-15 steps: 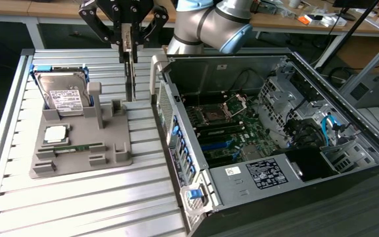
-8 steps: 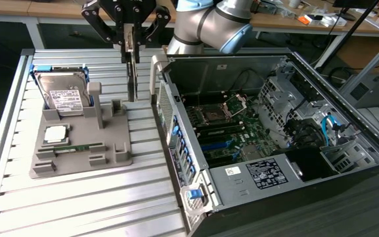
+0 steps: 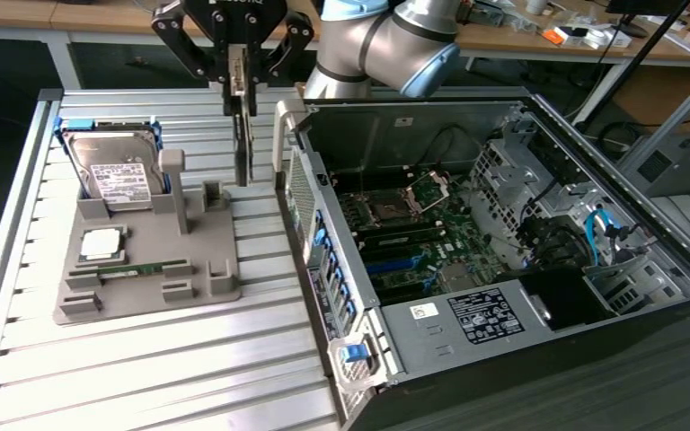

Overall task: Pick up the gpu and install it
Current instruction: 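Pick up the gpu and move the gpu toward the slot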

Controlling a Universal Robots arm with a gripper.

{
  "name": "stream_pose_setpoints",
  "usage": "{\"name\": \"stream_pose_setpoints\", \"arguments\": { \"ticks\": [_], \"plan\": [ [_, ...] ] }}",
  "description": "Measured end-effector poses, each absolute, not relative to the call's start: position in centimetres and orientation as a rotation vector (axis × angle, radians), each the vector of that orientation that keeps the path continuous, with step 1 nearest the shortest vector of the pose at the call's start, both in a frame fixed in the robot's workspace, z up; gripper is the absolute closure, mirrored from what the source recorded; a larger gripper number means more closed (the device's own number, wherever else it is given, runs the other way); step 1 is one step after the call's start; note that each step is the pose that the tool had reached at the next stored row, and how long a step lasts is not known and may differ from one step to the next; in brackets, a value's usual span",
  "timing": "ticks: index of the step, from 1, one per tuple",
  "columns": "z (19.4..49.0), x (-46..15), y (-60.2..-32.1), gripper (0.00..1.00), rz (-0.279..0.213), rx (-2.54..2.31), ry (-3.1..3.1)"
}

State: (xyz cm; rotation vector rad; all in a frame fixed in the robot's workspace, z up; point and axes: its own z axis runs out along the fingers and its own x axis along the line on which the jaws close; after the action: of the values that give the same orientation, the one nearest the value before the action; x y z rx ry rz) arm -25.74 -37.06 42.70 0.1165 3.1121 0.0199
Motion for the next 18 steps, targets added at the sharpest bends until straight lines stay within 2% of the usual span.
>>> {"name": "stream_pose_setpoints", "arguments": {
  "ticks": [18],
  "plan": [
    [42.7, -24.6, -37.9, 0.73, 0.015, 0.116, 3.112]
  ]
}}
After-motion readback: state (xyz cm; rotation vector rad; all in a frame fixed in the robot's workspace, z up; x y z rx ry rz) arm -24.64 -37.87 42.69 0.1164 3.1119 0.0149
